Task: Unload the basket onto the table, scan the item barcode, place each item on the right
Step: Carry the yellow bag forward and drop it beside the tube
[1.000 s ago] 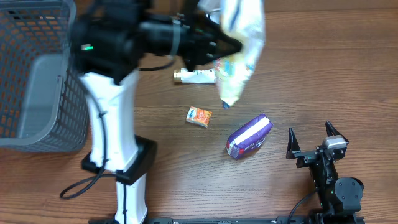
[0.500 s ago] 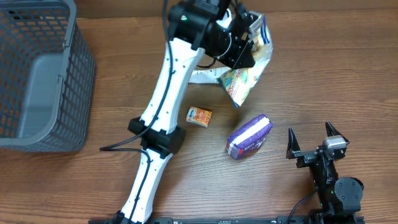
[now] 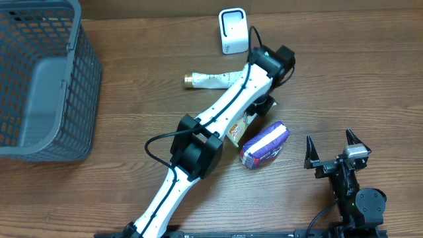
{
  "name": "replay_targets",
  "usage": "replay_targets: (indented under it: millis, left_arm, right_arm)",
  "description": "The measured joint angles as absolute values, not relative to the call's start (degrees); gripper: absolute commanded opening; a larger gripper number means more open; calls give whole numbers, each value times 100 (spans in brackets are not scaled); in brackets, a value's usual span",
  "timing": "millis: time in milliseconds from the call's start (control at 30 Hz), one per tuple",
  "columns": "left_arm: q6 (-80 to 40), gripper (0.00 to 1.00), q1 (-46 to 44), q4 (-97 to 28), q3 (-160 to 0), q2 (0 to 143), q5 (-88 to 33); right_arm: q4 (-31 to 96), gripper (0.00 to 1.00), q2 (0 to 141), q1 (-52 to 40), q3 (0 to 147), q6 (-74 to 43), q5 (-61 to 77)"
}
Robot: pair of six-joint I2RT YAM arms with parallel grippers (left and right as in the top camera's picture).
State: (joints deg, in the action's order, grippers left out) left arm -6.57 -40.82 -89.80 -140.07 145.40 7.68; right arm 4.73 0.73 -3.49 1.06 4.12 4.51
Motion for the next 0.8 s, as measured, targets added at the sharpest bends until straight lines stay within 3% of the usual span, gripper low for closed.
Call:
replay_targets:
  millis: [67,167,200,467,633,667,700,733,767,800]
  left_arm:
    - [-718,54,-4066,-8954,-13762,14545,902]
    - [-735,93,-4036,-8980,-13679,14545,1079]
    - [-742,100,-4023,-8980,-13679,14543,1168]
    - [-692,100,-3918,-9061,-14193,14306,1597]
    - [-687,100,-3723,-8748,-15135,13148,1525]
    - [-666,94,-3649,-8604,-15218,12897,1415]
    - [-622,72,-3583,-8545,-15277,12746,1297]
    - [-587,41,-3511,-8521,-15321,12643,1144]
    - [-513,4,-3400,-8523,-15349,12560,843]
    - [-445,4,-3291,-8530,-15340,12569,550]
  right_arm:
    - [473,100,73,-346,106,410,454]
    - [471,100,73,-346,106,412,451]
    - [471,100,73,-346,106,412,449]
    - [475,100,73,-346,106,412,451]
    - [471,100,73,-346,106,410,451]
    - [471,100,73,-346,106,412,451]
    - [475,100,73,-346,106,414,451]
    - [471,100,73,-349,106,414,449]
    - [471,100,73,-346,106,414,451]
    - [473,100,73,-346,106,414,451]
